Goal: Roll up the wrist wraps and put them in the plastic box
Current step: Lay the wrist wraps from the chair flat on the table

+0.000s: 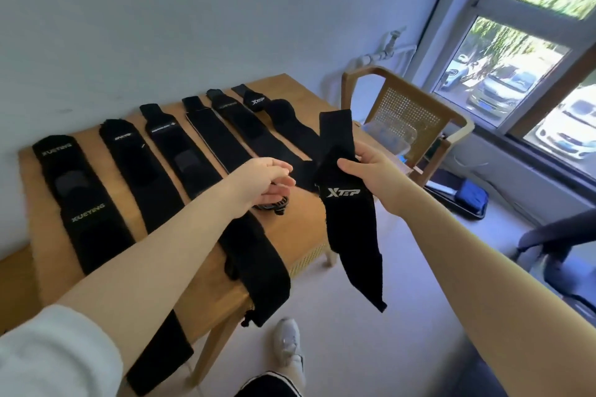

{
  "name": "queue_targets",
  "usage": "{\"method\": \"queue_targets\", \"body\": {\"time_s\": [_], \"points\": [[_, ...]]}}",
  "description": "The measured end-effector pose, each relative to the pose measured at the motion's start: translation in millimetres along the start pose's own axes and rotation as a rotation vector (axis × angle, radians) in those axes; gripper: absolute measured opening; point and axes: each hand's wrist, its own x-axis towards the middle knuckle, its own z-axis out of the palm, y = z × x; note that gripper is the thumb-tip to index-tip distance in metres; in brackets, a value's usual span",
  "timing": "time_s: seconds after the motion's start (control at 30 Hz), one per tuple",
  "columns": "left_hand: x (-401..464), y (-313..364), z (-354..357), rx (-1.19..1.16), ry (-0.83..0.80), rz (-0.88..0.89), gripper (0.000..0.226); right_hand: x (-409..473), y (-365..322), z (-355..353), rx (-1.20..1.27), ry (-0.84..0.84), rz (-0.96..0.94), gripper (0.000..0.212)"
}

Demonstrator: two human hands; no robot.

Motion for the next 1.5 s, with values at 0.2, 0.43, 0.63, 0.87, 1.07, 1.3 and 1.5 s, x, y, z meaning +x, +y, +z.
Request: {"method": "queue_targets", "body": {"time_s": [0.2, 0.43, 0.63, 0.87, 1.07, 1.3, 1.5], "points": [[110, 29, 16, 0.098, 0.122, -0.028, 0.017, 108, -13, -66, -0.041, -0.068, 0.048, 0.027], [211, 34, 19, 0.496, 0.247, 0.058, 0.05, 203, -6, -105, -0.058, -0.219, 0.119, 0.029], [291, 43, 7, 1.01, 0.359, 0.109, 0.067, 287, 0, -107, -0.068, -0.383, 0.165, 0.031], [347, 28, -24, 1.299, 0.218, -0.129, 0.073, 352, 16, -81, 0.006, -0.48, 0.254, 0.031], [358, 12, -41, 1.223, 0.171, -0.126, 0.082, 387, 40, -51, -0.091, -0.538, 0.383, 0.02], [352, 13, -62, 1.013, 0.156, -0.068, 0.089, 397, 55, -22, -0.222, -0.472, 0.447, 0.03], [348, 13, -58, 0.811, 0.224, -0.072, 0.112, 395, 51, -18, -0.347, -0.453, 0.494, 0.045]]}}
